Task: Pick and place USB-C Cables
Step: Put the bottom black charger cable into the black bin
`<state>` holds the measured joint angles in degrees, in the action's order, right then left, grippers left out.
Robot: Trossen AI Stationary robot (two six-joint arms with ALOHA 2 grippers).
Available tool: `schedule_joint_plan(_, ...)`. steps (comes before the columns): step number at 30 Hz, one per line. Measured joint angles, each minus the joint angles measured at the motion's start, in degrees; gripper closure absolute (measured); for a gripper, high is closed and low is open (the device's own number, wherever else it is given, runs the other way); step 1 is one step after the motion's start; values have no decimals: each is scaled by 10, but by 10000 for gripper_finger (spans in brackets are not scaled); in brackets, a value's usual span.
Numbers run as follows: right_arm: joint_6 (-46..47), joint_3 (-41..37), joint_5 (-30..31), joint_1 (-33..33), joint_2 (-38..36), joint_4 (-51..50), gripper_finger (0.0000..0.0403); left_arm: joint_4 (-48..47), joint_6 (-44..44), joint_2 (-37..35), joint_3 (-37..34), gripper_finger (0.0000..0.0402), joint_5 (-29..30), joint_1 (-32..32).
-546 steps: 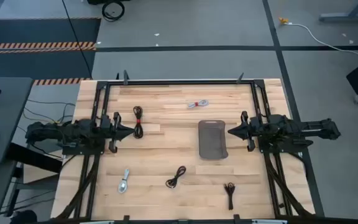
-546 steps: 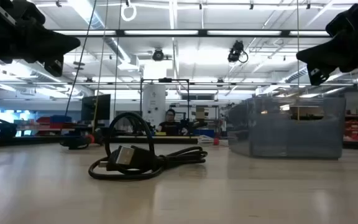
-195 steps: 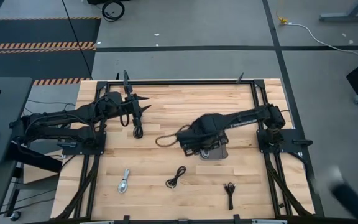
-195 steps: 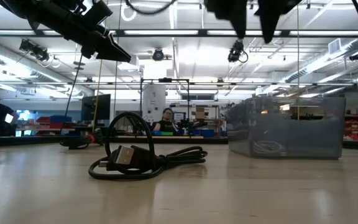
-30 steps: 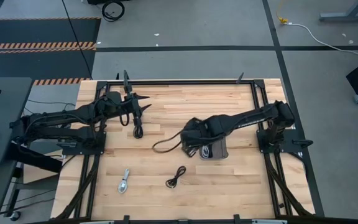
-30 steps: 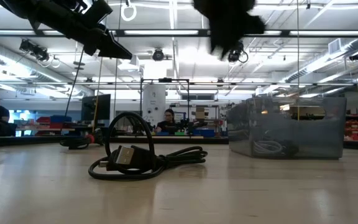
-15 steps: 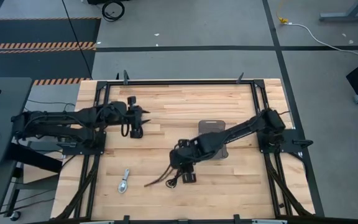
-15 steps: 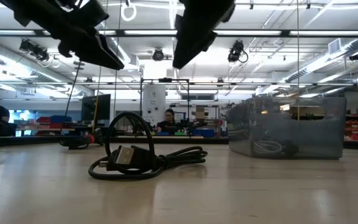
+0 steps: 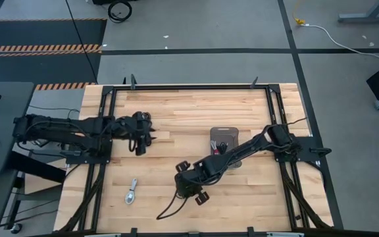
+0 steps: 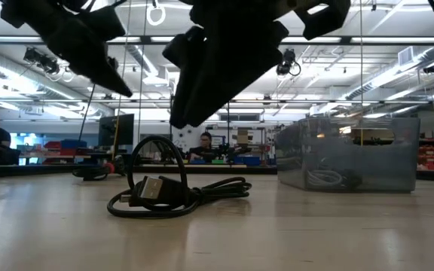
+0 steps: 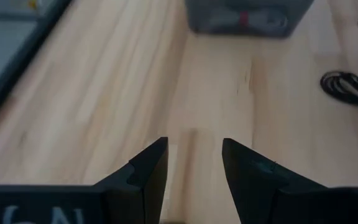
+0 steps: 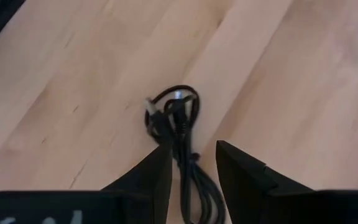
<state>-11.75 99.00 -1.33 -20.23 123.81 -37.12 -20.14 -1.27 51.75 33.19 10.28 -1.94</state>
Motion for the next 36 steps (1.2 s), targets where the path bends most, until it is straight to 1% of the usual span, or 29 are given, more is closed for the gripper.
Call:
schedule_joint_plan(3,-2,0,-4,0,0,-9,273,-30,-28,0,0,241,8,6)
schedule_joint_plan(8,-20,0,-5,-1,0,-10,273,-44,-57,0,0,241,21,19)
schedule_joint_plan(14,-22,-24,0,-1,-1,3,273,-47,-61,0,0,241,21,37)
schedule_joint_plan(16,-21,-38,0,-1,-1,22,273,-47,-61,0,0,241,21,42)
schedule_joint_plan(19,-21,-59,3,-1,0,36,273,-46,-50,0,0,241,21,46)
schedule_joint_plan(24,-20,-85,34,0,-1,54,273,-45,-22,0,0,241,21,46)
schedule_joint_plan(30,-20,-114,41,1,-1,69,273,-38,3,0,0,241,21,46)
schedule_joint_plan(34,-15,-121,70,1,-1,85,276,-38,5,0,0,241,22,45)
schedule_joint_plan(36,-15,-122,86,1,-1,86,285,-37,12,0,-1,241,22,45)
